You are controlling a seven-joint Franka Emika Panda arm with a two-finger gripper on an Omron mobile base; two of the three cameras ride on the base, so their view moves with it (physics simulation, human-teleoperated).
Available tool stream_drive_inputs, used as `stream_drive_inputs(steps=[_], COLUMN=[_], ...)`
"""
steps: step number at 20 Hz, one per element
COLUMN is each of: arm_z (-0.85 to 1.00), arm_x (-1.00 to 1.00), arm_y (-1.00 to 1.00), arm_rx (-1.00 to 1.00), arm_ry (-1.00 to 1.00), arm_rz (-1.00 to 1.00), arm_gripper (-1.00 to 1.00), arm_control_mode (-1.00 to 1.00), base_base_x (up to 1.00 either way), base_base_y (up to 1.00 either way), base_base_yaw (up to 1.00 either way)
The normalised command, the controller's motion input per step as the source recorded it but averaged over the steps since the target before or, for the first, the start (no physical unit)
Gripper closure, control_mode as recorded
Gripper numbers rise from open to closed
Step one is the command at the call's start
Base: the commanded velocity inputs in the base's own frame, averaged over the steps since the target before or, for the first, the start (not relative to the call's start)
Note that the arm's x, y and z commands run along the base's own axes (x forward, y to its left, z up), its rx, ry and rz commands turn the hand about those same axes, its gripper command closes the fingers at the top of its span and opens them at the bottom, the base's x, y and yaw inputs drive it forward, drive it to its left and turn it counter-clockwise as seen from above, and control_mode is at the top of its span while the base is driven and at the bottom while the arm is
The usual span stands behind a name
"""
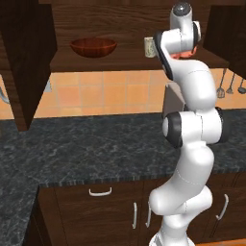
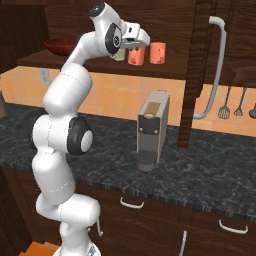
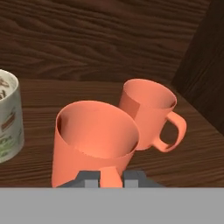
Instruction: Gather all objects into one cabinet and sort the glasses and bowls to opposite sides.
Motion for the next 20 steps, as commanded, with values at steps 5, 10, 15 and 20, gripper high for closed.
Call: stream_drive_inputs(steps=[5, 10, 15, 20], arm_z=[-0.33, -0.11, -0.25, -0.43], arm_x=[0.22, 0.22, 0.23, 0.23], arm_y=[0.0, 0.0, -0.02, 0.0], arm_rx=[-0.09, -0.01, -0.03, -0.07], arm_ry=[0.0, 0.0, 0.0, -0.01], arm_rz=[0.0, 0.0, 0.0, 0.0], arm_gripper=[1.0, 1.0, 1.0, 1.0], arm_control_mode=[-1.0, -1.0, -1.0, -1.0], base_base_x=[0.0, 0.0, 0.0, 0.0], base_base_y=[0.0, 0.0, 0.0, 0.0], base_base_yaw=[0.0, 0.0, 0.0, 0.0])
